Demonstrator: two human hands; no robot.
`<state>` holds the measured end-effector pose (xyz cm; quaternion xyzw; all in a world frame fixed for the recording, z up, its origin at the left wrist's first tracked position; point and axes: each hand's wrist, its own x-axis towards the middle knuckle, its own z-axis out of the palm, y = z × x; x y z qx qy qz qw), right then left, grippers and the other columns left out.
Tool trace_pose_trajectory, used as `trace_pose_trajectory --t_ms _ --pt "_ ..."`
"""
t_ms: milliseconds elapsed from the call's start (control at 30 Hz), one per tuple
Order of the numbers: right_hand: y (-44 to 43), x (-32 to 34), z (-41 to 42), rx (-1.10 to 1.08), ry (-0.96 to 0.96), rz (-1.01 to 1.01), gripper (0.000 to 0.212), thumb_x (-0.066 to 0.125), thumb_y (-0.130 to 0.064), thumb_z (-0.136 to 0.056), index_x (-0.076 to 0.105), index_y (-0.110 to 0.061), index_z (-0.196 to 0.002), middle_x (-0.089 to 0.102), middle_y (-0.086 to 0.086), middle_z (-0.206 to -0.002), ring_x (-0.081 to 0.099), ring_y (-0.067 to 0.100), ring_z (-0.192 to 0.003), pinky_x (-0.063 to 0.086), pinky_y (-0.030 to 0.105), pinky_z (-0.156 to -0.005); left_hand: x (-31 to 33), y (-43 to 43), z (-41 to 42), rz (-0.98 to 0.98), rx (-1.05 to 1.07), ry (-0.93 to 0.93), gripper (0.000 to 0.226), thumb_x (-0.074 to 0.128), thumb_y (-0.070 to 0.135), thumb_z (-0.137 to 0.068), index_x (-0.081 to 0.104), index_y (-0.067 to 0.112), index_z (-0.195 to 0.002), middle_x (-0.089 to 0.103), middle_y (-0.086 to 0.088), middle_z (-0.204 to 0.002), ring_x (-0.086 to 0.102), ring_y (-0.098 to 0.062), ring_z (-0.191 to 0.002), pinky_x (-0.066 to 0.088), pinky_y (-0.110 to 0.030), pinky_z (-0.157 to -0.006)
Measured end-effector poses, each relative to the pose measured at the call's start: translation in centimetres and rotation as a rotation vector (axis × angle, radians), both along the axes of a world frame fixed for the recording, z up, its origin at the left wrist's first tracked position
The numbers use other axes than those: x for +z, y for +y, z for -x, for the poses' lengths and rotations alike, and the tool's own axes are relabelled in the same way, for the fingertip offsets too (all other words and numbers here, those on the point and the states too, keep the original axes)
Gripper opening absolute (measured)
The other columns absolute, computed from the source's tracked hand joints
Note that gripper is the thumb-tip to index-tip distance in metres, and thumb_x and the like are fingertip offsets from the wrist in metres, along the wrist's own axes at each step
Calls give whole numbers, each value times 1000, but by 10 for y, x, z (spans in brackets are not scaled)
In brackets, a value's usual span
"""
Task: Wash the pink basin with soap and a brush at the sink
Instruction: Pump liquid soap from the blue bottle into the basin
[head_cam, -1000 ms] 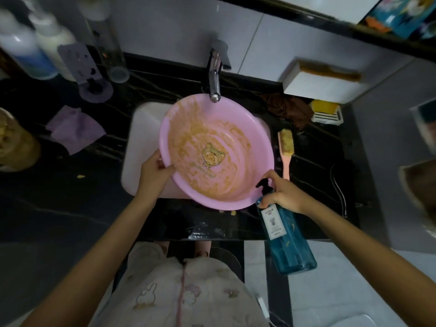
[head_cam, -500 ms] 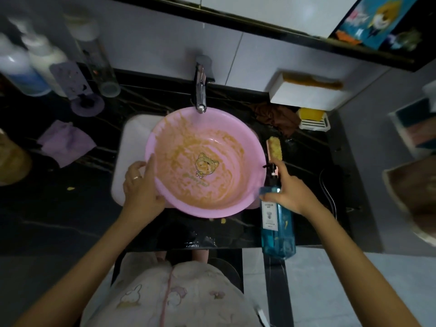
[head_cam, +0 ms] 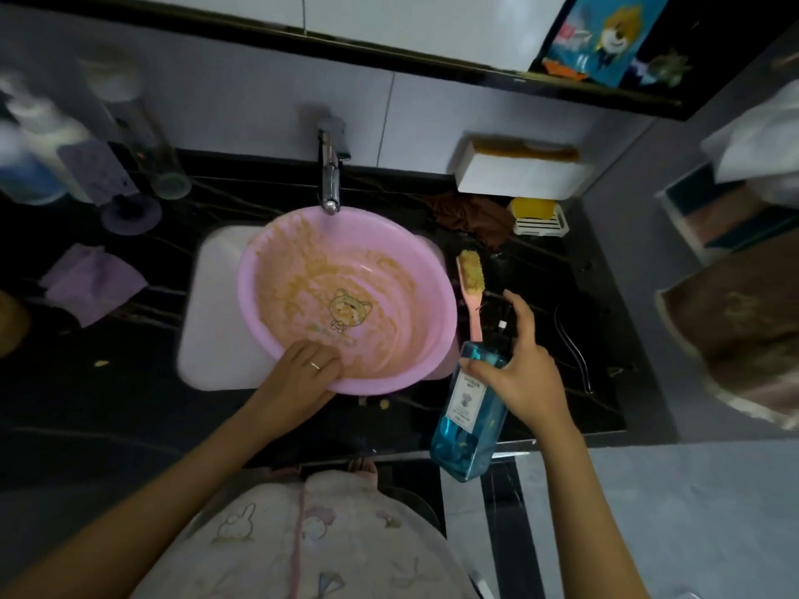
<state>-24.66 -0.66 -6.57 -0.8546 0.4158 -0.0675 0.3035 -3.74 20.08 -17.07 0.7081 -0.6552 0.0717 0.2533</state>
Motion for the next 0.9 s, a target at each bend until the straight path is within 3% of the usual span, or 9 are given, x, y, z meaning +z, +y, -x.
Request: trace_pose_trajectory --t_ms 167,300,400,500,567,633,733,900 --pt "0 15 14 -29 -46 110 100 75 -45 -71 5 -44 -141 57 -5 -91 65 19 -69 57 40 -61 58 -14 -12 219 213 220 9 50 16 -79 49 14 -88 57 -9 -81 46 -23 -79 34 -34 -73" --pt "0 28 8 -45 -184 76 100 77 -42 -67 6 -48 -138 58 -8 -108 67 20 -81 57 46 -68 109 -35 -38 376 460 426 10 45 9 -75 55 9 -75 54 -3 -75 49 -22 -73 37 -39 -69" --pt "0 41 -8 -32 -296 25 98 79 -40 -65 11 -51 -135 63 -2 -111 67 20 -86 56 48 -72 130 -45 -57 465 585 530 13 45 6 -76 50 18 -72 48 3 -71 47 -21 -70 37 -44 -69" --pt "0 57 -29 10 -369 -14 96 80 -39 -61 18 -49 -133 65 -2 -108 67 16 -87 56 46 -75 132 -45 -80 514 678 639 19 47 14 -84 43 25 -69 42 8 -67 48 -31 -72 40 -50 -71" --pt "-1 68 -44 55 -401 -58 91 83 -31 -62 24 -47 -130 66 -9 -101 67 9 -83 57 43 -75 129 -42 -91 527 717 698 17 46 24 -85 42 26 -69 42 6 -68 47 -36 -73 41 -47 -70" --pt "-1 75 -58 92 -420 -120 88 84 -26 -62 28 -46 -127 68 -8 -94 67 8 -80 56 43 -75 125 -38 -93 548 761 829 19 48 28 -87 45 23 -68 44 2 -70 42 -26 -68 37 -38 -66" --pt "-1 79 -75 100 -441 -149 85 84 -25 -61 30 -46 -124 68 -7 -93 66 8 -79 56 42 -74 116 -30 -87 635 778 1135 24 50 15 -95 53 18 -71 48 2 -71 41 -10 -66 35 -24 -60" --pt "-7 88 -102 103 -495 -231 75 84 -12 -60 40 -49 -108 66 -11 -87 65 2 -74 55 34 -72 106 -14 -76 718 780 1426 21 45 18 -99 60 20 -83 64 9 -76 56 -1 -65 47 -15 -62"
